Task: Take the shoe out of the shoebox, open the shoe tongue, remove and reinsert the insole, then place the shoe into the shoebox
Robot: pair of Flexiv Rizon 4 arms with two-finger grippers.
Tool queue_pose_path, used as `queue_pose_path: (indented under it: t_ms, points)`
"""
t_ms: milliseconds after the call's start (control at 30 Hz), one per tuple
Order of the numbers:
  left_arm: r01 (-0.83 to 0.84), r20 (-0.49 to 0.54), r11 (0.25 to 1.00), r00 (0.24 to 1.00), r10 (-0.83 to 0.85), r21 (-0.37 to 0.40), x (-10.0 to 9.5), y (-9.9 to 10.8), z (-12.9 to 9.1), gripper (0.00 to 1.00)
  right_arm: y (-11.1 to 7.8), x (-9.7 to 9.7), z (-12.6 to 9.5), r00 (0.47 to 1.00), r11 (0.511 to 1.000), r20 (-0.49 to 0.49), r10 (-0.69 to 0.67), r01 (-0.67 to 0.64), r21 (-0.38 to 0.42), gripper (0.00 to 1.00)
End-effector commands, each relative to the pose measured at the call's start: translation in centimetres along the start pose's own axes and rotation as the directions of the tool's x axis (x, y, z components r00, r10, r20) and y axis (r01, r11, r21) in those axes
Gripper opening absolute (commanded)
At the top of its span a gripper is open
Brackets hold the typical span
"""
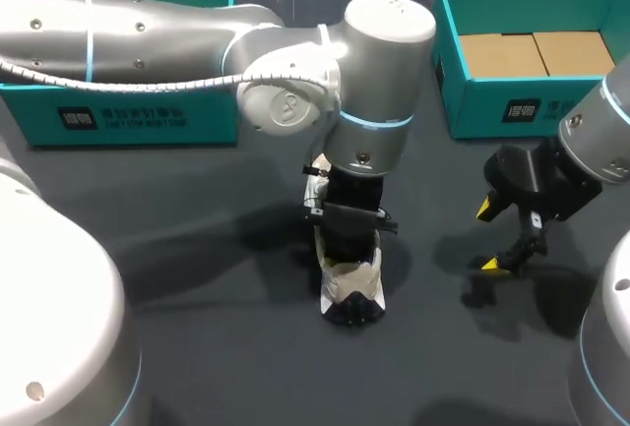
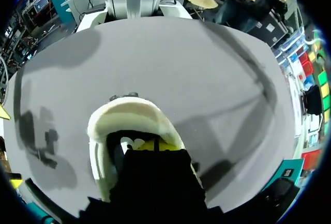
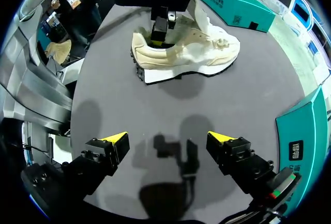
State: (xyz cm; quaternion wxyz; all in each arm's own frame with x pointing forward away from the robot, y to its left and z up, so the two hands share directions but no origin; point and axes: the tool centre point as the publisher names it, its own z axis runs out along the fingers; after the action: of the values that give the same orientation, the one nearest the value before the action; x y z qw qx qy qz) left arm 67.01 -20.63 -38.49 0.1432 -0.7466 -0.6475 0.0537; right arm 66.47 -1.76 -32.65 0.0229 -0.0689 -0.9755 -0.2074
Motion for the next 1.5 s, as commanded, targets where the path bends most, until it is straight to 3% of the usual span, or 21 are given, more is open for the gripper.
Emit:
queue_pose_path:
  t_ms: [33,200,467,600,733,1000,1167,1300,1500]
  points:
    - [0.014,-0.010,1.000,1.000,-0.014,0.000,-1.4,0.9,2.2,0.00,0.0,0.2,-0.1,1.000,1.000,0.003,0.000,0.000,0.001,1.00]
    - [0.027,0.006,1.000,1.000,-0.027,-0.015,-1.5,0.9,2.6,0.00,0.0,0.2,-0.1,1.000,1.000,0.003,0.000,0.000,0.001,1.00]
    - [0.020,0.069,0.997,0.997,-0.015,-0.076,-0.7,-0.7,-1.3,0.00,0.0,0.2,-0.1,1.000,1.000,0.003,0.000,0.000,0.001,1.00]
    - [0.023,0.106,0.996,0.994,-0.014,-0.085,-0.3,-1.4,-2.2,0.00,0.0,0.2,-0.1,1.000,1.000,0.003,0.000,0.000,0.001,1.00]
    - [0.013,0.101,0.997,0.995,-0.006,-0.076,-0.8,-1.8,-1.1,0.00,0.0,0.2,-0.1,1.000,1.000,0.003,0.000,0.000,0.001,1.00]
    - [0.042,0.029,0.999,0.999,-0.042,-0.008,-2.3,0.2,2.0,0.00,0.0,0.2,-0.1,1.000,1.000,0.003,0.000,0.000,0.001,1.00]
    - [0.073,0.015,0.996,0.997,-0.072,-0.046,-2.7,1.0,2.9,0.00,0.0,0.2,-0.1,1.000,1.000,0.003,0.000,0.000,0.001,1.00]
    - [0.095,0.046,0.992,0.995,-0.092,-0.085,-2.9,1.2,2.6,0.00,0.0,0.2,-0.1,1.000,1.000,0.003,0.000,0.000,0.001,1.00]
    - [0.118,0.105,0.981,0.989,-0.102,-0.156,-1.9,0.6,-0.2,0.00,0.0,0.2,-0.1,1.000,1.000,0.003,0.000,0.000,0.001,1.00]
